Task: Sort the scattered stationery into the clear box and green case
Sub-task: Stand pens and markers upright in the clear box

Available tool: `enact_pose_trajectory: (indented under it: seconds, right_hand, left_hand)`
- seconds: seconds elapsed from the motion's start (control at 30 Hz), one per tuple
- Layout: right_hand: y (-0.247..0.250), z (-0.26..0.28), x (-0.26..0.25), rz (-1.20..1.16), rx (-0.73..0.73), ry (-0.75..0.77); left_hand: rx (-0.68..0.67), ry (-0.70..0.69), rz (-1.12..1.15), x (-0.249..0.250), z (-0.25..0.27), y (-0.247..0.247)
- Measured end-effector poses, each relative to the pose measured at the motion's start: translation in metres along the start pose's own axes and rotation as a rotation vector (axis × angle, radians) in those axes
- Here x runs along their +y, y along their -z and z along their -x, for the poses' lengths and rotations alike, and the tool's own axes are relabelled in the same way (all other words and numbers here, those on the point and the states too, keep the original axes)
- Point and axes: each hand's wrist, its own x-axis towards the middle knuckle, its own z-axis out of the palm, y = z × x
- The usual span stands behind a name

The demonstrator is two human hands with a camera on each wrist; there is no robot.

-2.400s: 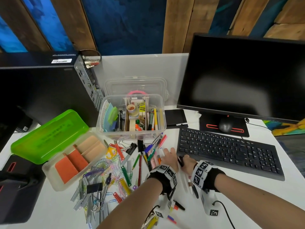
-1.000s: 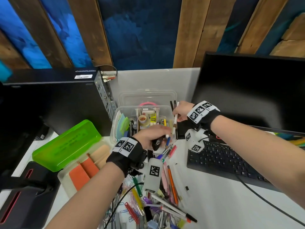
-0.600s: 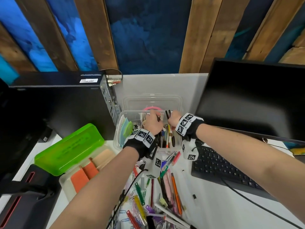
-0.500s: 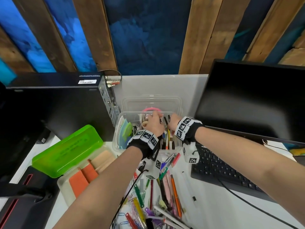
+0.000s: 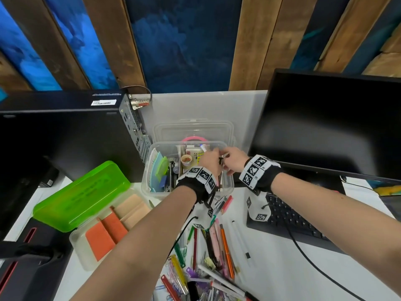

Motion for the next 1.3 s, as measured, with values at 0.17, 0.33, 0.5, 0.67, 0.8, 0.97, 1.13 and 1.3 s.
enact_pose_trajectory:
  seconds: [0.17,0.33,0.5,0.67,0.8,0.97,1.13,1.3]
  right_hand:
    - [-0.010,0.021,0.020,-0.007,0.103,0.104]
    - [-0.029,0.047,0.052,-0.044,0.248,0.133]
    - [-0.028,0.043,0.053,0.038,0.308,0.142]
    - [-0.020,0.033,0.045,0.077,0.279,0.147]
    - [-0.014,0.024,0.041,0.071,0.246,0.141]
    - [-0.009,0.018,0.040,0.029,0.217,0.162]
    - [-0.008,0.012,0.041,0.106,0.221,0.186]
    - [-0.002,0.004,0.040,0.177,0.191,0.184]
  left_hand:
    - [0.102,-0.080,0.012,0.001,0.018,0.012]
    - [0.256,-0.139,0.025,-0.012,0.048,-0.001]
    - [0.333,0.008,0.023,-0.028,0.042,-0.004]
    - [0.268,-0.031,-0.006,-0.032,-0.004,0.020]
    - [0.145,-0.026,-0.153,-0.025,-0.036,0.032]
    - [0.050,-0.021,-0.252,-0.020,-0.053,0.031]
    - [0.127,0.006,-0.093,-0.022,-0.059,0.039]
    - [0.150,-0.035,0.137,-0.028,-0.062,0.075]
